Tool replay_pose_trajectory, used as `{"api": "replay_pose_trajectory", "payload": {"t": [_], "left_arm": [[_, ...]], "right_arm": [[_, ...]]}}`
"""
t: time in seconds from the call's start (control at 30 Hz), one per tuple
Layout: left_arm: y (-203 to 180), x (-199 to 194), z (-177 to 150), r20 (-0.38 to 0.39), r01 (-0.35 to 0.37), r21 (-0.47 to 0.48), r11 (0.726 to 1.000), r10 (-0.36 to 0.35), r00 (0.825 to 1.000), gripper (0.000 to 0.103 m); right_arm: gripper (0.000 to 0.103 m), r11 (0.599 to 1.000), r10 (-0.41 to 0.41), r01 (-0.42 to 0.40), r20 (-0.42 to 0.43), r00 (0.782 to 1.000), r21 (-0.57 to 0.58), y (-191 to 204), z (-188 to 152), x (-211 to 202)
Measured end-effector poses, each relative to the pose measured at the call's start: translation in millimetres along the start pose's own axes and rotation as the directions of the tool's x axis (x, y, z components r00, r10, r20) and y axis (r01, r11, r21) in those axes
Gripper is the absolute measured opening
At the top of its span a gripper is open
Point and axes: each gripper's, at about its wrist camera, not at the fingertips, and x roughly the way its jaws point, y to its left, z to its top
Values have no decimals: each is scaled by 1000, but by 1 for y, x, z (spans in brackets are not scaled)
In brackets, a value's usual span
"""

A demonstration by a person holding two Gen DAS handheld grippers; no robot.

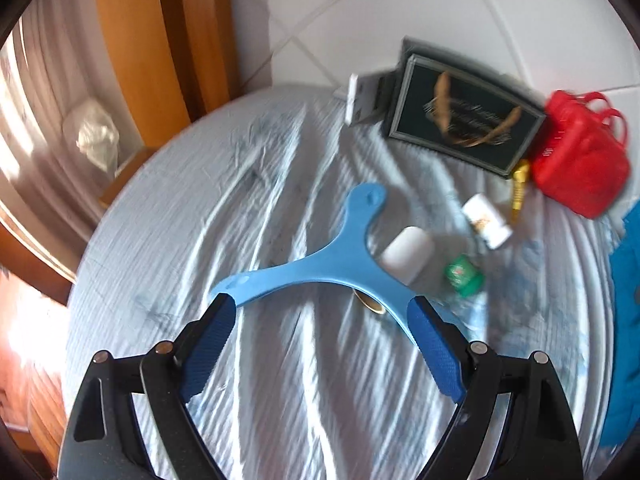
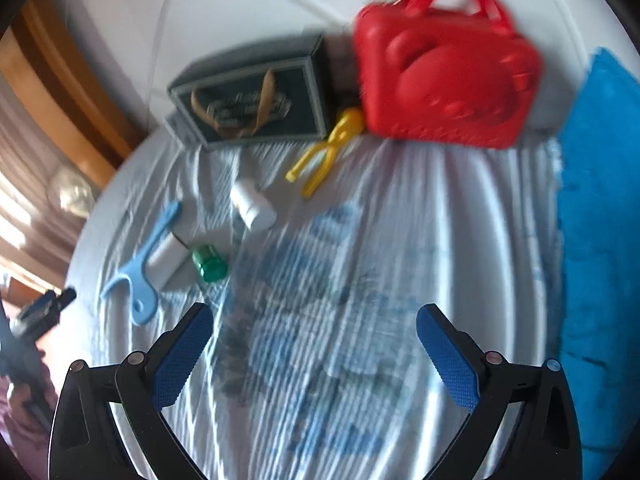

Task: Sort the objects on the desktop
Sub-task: 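Move both tools back toward the items on the bed, then grasp the blue hanger with the left tool while the right tool grasps the green jar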

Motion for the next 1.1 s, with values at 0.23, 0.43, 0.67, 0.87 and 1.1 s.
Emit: {"api": "replay_pose_trajectory", "payload": {"t": [0.23,0.43,0.67,0.87,1.1], "left_arm": [[-11,81,18,-111,67,-132,989,-82,990,88],[-22,119,22,-107,-43,-160,986,26,994,88],[-15,113,7,-130,-88,-148,985,69,989,88],[-20,115,7,-143,-128,-210,969,99,985,88],[-10,95,-29,-88,-106,-58,993,101,991,54]], "right_arm": [[103,997,39,-43,-67,997,-58,24,16,69],[103,993,81,-90,-117,990,-81,42,25,113],[103,968,143,-173,-170,975,-180,89,13,153],[103,954,112,-149,-151,982,-259,115,10,177],[75,938,121,-160,-141,983,-309,125,8,185]]}}
